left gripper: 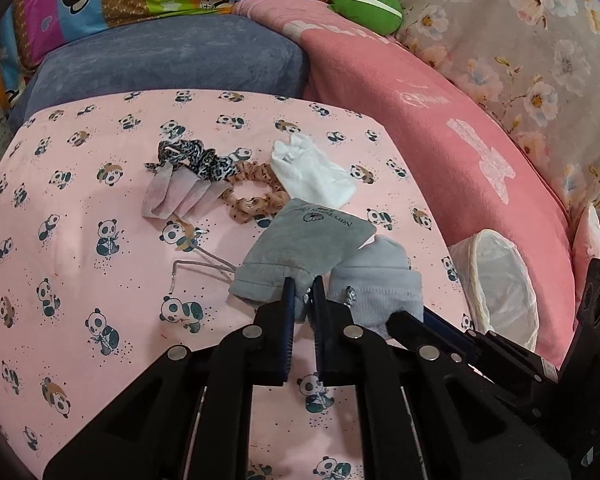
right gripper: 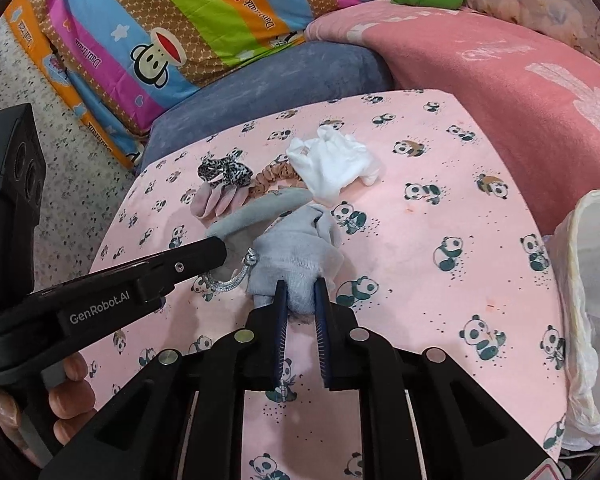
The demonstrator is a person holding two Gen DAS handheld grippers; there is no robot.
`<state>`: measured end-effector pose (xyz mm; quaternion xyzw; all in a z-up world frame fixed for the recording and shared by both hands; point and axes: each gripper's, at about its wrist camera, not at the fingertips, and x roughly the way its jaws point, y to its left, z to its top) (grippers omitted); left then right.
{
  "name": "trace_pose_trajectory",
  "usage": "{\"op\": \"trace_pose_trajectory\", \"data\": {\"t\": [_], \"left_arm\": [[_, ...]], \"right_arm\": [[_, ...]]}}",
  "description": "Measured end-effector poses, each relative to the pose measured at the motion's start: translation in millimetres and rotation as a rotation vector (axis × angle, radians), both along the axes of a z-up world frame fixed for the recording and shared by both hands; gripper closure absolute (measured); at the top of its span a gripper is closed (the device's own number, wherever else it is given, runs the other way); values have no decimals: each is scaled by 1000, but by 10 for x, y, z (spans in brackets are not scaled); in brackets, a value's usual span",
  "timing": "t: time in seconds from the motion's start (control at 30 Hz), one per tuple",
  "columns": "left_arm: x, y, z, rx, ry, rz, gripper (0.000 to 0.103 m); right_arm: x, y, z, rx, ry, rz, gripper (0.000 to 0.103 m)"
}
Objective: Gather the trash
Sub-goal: 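Grasp the grey pouch with the left tool while the right tool grasps the light blue sock, then carry the pouch and sock over the white bin and open both tools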
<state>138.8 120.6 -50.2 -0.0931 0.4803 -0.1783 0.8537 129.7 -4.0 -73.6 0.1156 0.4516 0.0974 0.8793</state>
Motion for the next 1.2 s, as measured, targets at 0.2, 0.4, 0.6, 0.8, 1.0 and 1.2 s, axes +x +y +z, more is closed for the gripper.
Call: {"op": "trace_pose_trajectory", "data": {"t": [0.2,0.4,0.6,0.8,1.0,1.2], "left_arm": [[-129,-220,236,12,-59,-37,95],[-265,-513,454,19,-115,-96,95],[-423,-909,633,23,-163,-174,95],[-573,-1351,736,32,-194,-258,95],[-692,-1736,780,41,-209,-335,95],[-767,-2018,812,45,-216,-382,95]], "right_arm": [[-182,-365,259,9,-54,-69,89],[-416,-783,512,22,-119,-156,89],[-660,-1221,755,20,-178,-237,89],[-894,-1650,925,15,-218,-310,89],[-1115,-2039,1001,15,-234,-387,89],[-1316,-2401,1000,21,-239,-466,89]]}}
